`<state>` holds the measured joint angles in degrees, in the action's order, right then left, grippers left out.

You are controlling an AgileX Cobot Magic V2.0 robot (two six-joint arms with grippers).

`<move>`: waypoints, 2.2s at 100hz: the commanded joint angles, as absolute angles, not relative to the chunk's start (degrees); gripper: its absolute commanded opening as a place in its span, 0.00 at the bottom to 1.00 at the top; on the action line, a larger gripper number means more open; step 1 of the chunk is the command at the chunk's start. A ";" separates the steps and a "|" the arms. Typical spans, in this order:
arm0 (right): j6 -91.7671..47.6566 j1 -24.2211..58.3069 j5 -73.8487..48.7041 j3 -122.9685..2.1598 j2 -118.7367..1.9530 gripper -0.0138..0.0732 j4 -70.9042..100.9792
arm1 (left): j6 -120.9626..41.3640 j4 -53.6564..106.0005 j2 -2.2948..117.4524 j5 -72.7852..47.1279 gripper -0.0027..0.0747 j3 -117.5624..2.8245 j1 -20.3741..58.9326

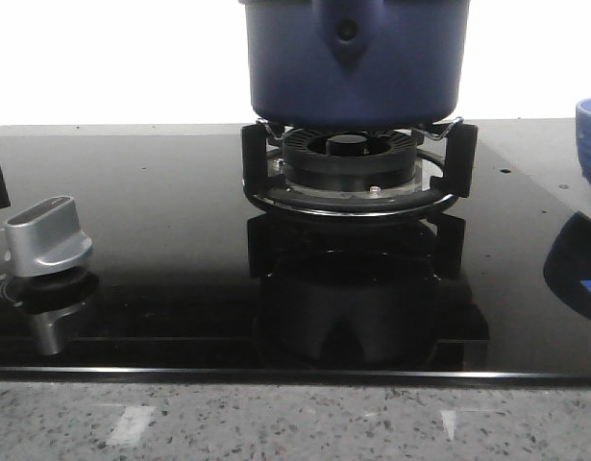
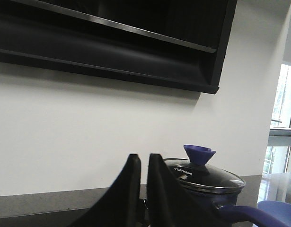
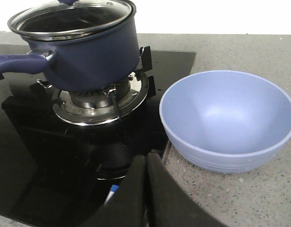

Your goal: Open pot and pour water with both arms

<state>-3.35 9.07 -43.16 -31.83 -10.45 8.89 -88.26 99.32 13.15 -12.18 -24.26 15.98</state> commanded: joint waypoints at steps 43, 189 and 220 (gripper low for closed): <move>-3.90 9.11 -39.11 -33.15 -11.14 0.08 8.59 | -87.81 100.12 13.68 -12.16 0.01 -25.60 16.00; -3.90 9.11 -39.11 -33.15 -11.14 0.08 8.59 | -11.31 8.65 -1.75 -16.58 0.01 1.87 6.71; -3.90 9.11 -39.11 -33.15 -11.14 0.08 8.59 | -11.31 9.28 -1.75 -16.50 0.01 1.87 6.71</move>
